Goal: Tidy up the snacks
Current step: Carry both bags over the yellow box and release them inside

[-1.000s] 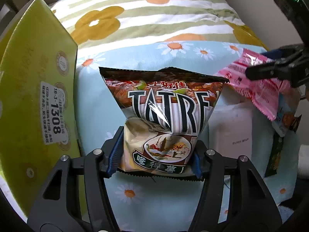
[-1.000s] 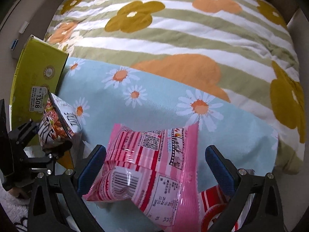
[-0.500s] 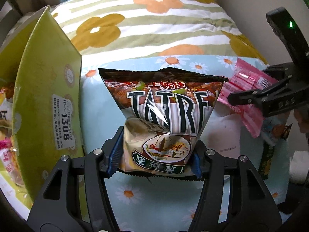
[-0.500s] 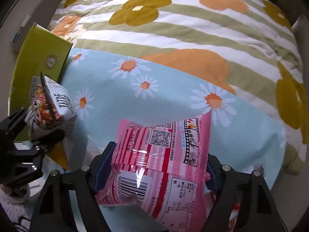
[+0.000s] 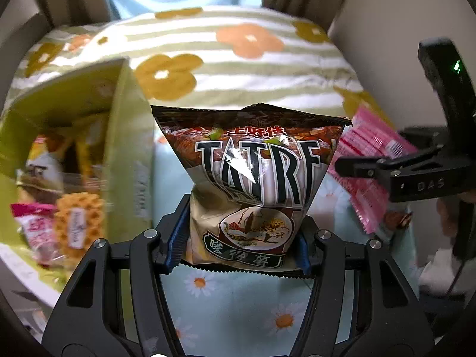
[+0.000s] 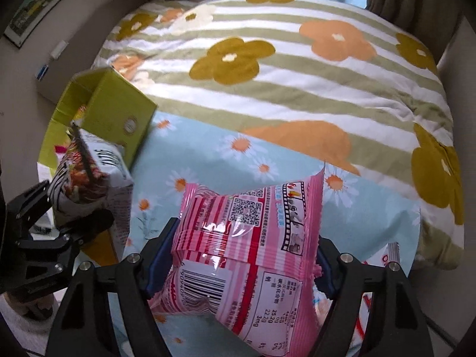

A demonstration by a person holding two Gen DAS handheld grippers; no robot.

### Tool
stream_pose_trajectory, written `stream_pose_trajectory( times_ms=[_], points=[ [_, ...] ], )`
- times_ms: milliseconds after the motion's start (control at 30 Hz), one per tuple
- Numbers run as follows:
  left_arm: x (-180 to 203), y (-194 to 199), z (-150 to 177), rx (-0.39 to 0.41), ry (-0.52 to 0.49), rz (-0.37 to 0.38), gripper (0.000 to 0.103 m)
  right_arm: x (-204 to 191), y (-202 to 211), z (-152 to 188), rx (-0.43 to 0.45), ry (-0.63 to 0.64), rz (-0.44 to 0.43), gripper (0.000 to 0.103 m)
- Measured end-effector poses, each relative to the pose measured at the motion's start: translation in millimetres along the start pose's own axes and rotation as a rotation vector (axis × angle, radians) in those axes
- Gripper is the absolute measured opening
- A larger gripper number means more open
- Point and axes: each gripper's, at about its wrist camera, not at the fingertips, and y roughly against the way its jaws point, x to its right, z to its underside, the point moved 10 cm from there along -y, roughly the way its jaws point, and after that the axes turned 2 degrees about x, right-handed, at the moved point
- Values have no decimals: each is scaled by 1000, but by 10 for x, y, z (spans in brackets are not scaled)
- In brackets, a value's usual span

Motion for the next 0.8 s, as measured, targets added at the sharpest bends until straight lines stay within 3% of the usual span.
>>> stream_pose_trajectory(
  times_ms=[100,367,567,800],
  points=[
    [-133,294,-50,44,28,-23,55,-214,160,-78,36,2,-30,74],
    [-742,911,-181,139,83,-45,55,-838,450,-386,139,62,-14,74],
    [-1406,1045,-296,162,101,-39,55,-1386,427,-644,212,35,1,74],
    [-2297,1046,-386,134,91,-46,55,-2057,216,-905,245,-21,3,74]
  ],
)
